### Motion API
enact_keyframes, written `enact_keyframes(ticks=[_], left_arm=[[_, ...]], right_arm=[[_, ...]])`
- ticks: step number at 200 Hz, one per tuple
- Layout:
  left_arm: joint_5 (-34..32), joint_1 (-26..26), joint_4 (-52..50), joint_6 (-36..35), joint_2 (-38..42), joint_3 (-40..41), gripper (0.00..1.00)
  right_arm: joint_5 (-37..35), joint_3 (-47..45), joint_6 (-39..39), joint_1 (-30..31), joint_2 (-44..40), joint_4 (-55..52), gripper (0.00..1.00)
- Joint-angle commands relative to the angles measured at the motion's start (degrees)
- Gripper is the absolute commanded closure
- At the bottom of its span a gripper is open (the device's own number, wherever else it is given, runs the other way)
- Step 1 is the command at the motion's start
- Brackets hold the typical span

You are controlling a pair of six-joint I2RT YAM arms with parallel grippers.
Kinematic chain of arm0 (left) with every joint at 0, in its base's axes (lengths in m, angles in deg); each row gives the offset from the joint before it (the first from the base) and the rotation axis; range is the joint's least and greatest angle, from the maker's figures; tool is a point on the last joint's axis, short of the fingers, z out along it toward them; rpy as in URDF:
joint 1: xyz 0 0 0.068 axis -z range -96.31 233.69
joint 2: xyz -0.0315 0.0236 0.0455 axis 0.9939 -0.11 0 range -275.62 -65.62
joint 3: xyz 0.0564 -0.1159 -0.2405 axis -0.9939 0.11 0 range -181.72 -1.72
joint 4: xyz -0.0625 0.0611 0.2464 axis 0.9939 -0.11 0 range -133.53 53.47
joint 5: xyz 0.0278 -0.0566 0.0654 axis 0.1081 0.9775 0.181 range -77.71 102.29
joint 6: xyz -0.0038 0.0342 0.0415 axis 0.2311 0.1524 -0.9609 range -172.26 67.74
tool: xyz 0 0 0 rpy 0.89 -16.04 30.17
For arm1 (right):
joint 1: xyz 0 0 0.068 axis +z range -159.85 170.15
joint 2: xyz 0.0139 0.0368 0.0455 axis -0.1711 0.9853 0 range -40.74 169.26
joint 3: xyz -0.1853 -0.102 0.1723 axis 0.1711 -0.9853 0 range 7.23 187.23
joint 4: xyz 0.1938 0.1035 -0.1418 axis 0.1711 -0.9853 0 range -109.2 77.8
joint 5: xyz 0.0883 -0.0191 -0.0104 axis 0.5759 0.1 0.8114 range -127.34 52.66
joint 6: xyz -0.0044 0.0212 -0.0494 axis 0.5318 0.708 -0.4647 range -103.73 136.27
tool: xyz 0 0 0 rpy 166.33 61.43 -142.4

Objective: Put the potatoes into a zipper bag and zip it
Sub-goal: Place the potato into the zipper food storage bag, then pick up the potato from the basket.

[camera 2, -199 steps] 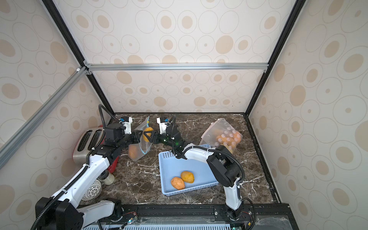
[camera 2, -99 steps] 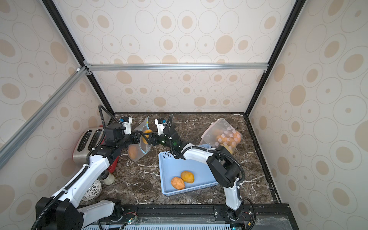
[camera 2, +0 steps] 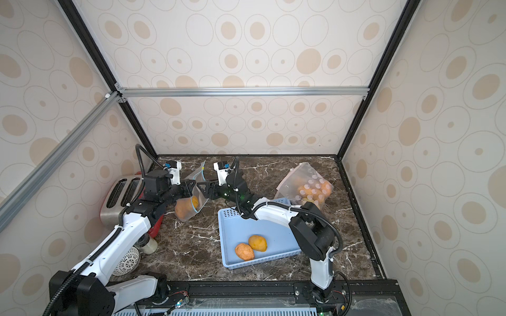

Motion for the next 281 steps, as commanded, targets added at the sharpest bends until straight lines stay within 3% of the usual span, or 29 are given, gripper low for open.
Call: enact_keyframes(ticks=[1,55,137,209,244,281], left_arm=[[0.49,-0.37,1.10,-0.12,-0.10,-0.66,1.00],[0.04,-0.37,0.83,-0.55,-0.45,-0.83,1.00],[0.42,-0.44,0.68,-0.61,-0.78,-0.92,1.00],[0.77,-0.43,0.82,-0.64,-0.21,-0.88,1.00],[1.10,-0.50,0.91,-0.47,-0.17,-0.88,1.00],[1.31,-0.53,0.91,-0.36,-0.30,-0.88,1.00]], right_arm=[[-0.70,-1.47,-1.45,0.40,-4.44,0.24,0.30],[-4.28,-4.81,-6.19,0.41,-12.74,-4.52,0.30],[-17.52,-7.95,-15.60,0.36,-25.10,-19.28,0.30],[-16.98,-11.24,-18.59,0.28,-34.77,-41.76,0.29],[-17.87,-16.83,-15.88,0.31,-39.90,-54.06,0.29],[-13.94,-20.20,-13.47,0.27,-41.24,-65.82,0.29]])
